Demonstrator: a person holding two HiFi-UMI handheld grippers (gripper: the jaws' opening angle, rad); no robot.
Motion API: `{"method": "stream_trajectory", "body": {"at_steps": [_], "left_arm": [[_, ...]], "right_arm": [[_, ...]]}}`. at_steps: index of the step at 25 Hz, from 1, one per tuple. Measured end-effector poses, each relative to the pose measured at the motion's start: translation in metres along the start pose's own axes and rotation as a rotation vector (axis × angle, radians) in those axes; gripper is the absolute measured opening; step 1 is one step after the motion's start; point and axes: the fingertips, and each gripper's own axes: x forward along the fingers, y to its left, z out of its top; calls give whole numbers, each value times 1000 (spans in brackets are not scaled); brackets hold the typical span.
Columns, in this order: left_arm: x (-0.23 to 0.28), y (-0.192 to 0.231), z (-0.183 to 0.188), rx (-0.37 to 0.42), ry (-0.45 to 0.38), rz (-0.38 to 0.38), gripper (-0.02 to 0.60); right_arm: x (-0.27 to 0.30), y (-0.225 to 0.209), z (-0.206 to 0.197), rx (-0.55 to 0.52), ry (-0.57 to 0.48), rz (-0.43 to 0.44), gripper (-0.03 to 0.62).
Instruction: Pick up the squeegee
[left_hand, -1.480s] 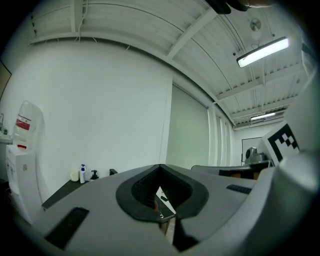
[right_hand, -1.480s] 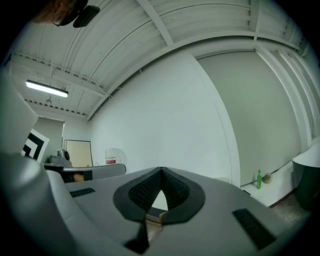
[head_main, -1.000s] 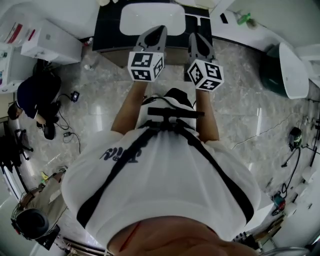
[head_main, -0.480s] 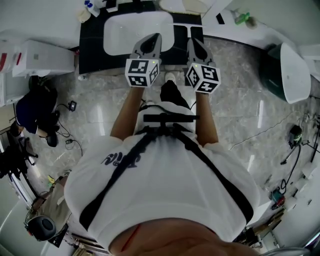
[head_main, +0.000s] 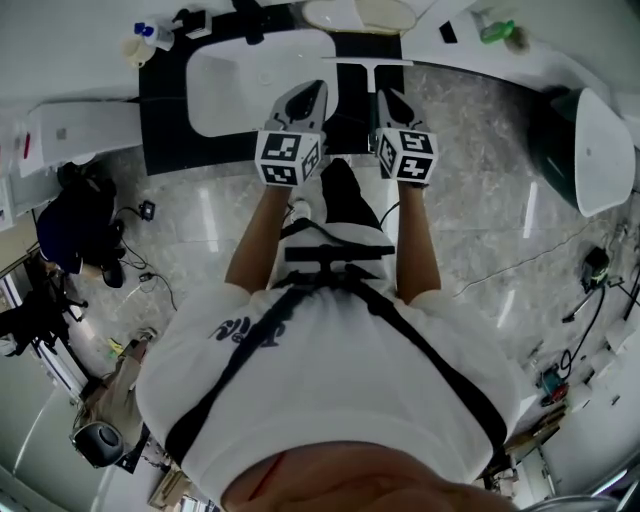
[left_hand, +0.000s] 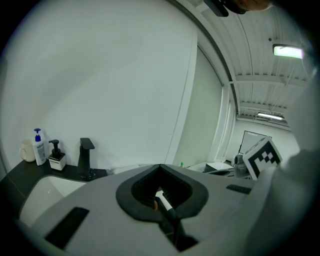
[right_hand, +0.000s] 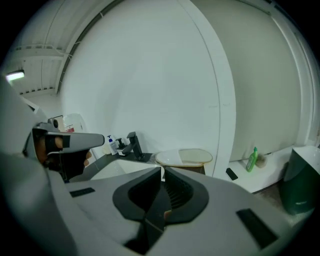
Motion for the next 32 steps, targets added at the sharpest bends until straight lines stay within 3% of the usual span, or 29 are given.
{"method": "stream_trajectory", "body": {"at_steps": [7, 17, 24, 30, 32], "left_arm": [[38, 7, -37, -24, 87, 5, 9], [66, 29, -73, -61, 149, 36, 9], [67, 42, -86, -82, 169, 58, 9], [60, 44, -90, -96, 175, 59, 9], [56, 44, -90, -99, 173, 59, 9]], "right_arm": [[58, -20, -51, 29, 187, 18, 9], [123, -45, -93, 18, 315, -55, 157], [145, -58, -117, 75, 419, -122, 158], [149, -61, -124, 86, 441, -174, 155], [151, -60, -125, 86, 435, -182, 107]]}}
